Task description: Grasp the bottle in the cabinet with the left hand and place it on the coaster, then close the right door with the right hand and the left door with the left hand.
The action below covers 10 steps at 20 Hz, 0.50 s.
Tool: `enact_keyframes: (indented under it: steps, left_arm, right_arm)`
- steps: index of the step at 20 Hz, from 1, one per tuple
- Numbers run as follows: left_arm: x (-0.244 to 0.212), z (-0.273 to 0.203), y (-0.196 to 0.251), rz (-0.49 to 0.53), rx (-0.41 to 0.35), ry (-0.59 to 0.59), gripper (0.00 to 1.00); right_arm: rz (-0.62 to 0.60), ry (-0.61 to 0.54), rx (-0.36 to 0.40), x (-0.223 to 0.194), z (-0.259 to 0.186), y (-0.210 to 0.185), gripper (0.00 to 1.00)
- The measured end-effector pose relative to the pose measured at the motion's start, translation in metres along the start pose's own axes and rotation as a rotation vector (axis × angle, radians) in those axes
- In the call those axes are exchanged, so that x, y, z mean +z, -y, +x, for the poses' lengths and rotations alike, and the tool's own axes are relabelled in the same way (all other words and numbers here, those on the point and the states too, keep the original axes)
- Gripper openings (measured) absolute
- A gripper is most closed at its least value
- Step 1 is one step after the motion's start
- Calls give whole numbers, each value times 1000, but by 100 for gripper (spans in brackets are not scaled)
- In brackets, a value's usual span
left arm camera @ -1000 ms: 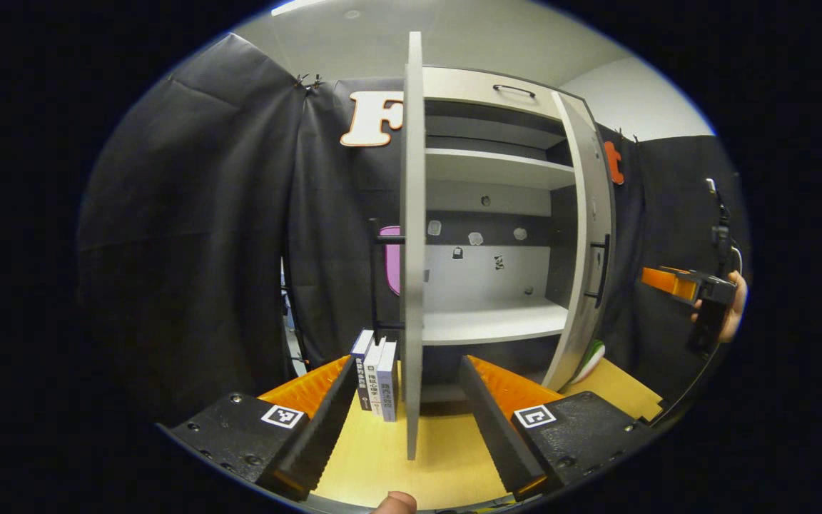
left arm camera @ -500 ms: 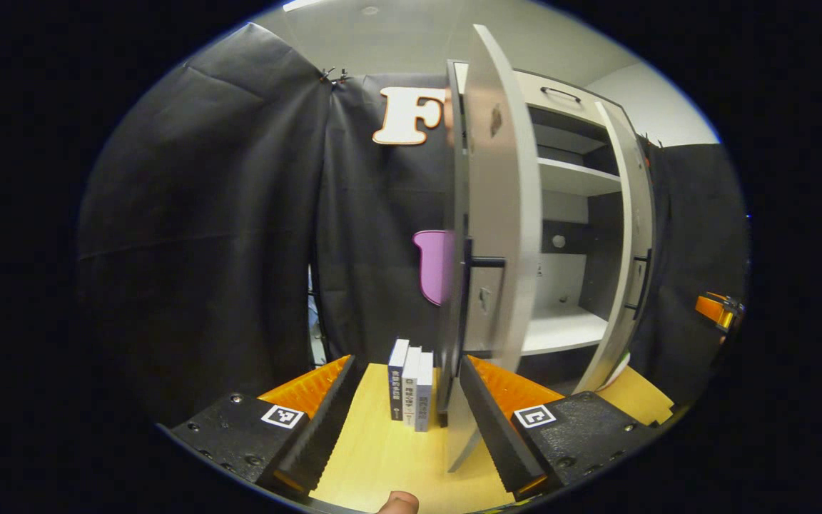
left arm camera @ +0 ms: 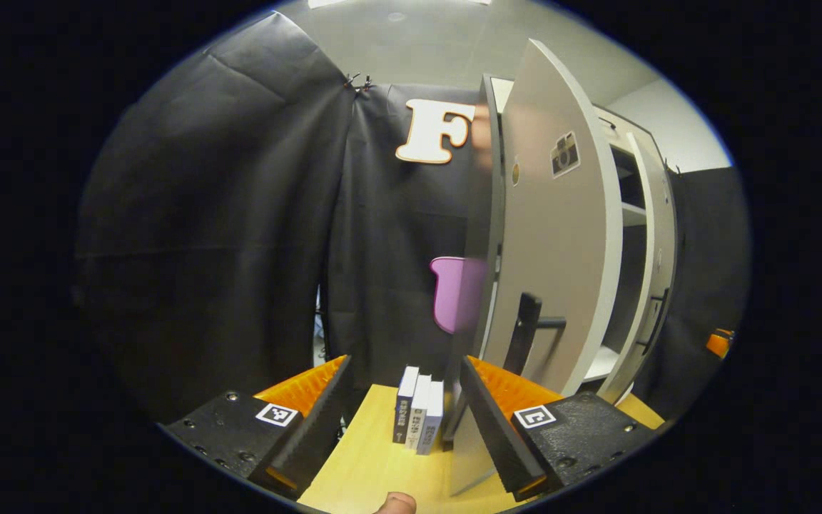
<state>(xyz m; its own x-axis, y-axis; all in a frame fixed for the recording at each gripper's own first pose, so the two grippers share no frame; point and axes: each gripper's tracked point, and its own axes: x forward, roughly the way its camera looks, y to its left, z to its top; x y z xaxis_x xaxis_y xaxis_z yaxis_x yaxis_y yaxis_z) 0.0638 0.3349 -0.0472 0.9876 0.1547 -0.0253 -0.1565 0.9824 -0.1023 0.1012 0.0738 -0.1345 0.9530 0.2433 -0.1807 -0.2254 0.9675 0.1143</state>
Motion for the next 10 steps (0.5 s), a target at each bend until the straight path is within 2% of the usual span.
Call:
enact_keyframes:
  steps: [1,2,4,8,9,10]
  left_arm:
    - [0,3,13,-7,-29,-2,94]
    - [-1,8,17,3,-5,-2,94]
    - [7,3,24,56,-23,29,94]
    - [0,1,49,32,-59,11,93]
    - [2,0,54,38,-68,10,93]
    - [2,0,60,50,-77,16,93]
  right_arm:
    - [2,1,2,2,-3,0,96]
    - [4,4,4,5,-5,-1,96]
    - [1,22,16,9,-10,-5,96]
    - [10,16,39,1,-12,-14,92]
    - [13,10,47,-1,-12,-18,96]
    - [14,9,56,-2,-13,-22,93]
